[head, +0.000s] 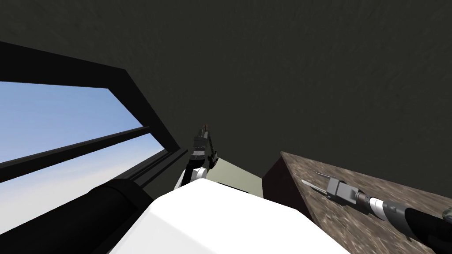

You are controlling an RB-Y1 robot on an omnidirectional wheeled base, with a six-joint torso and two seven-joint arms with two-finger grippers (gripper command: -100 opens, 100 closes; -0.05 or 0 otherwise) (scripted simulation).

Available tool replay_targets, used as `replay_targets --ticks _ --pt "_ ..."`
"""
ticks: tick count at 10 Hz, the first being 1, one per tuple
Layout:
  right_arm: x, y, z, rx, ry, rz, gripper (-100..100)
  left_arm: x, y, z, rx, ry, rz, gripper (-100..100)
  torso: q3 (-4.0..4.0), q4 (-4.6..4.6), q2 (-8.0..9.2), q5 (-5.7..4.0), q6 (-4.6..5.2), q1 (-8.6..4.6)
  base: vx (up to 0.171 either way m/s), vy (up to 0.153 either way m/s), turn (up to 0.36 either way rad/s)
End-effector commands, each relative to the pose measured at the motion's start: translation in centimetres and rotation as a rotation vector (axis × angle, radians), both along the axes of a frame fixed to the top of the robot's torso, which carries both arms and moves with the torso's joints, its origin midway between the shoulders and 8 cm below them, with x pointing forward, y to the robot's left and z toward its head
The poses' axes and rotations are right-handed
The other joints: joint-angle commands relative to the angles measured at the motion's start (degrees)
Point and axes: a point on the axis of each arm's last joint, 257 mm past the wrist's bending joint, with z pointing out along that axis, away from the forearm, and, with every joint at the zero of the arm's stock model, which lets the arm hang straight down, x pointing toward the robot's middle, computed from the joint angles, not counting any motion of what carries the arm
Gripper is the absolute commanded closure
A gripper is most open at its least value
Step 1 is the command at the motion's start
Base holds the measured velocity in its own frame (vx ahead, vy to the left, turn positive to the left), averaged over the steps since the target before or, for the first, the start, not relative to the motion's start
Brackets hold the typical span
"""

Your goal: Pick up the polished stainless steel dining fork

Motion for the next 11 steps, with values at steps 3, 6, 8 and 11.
replay_targets --ticks 3,6,8,11 --pt "-2.9 -3.2 -1.7 -0.111 0.091 0.043 -100 0.0 0.0 0.0 0.000 0.000 0.000 0 -0.01 0.00 -0.02 0.01 -0.03 0.01 0.034 0.007 0.094" --pt "-6.7 -6.6 -3.6 -0.227 0.205 0.092 -100 0.0 0.0 0.0 0.000 0.000 0.000 0 -0.01 0.00 -0.02 0.00 -0.03 0.00 0.036 0.005 0.111" --pt "-7.8 -7.5 -4.1 -0.256 0.239 0.106 -100 0.0 0.0 0.0 0.000 0.000 0.000 0 -0.02 -0.01 -0.03 0.00 -0.01 0.00 0.032 0.003 0.057" --pt "-10.5 -9.3 -5.1 -0.311 0.313 0.134 -100 0.0 0.0 0.0 0.000 0.000 0.000 0 0.01 0.00 0.01 0.00 -0.01 -0.01 0.027 0.004 0.064"
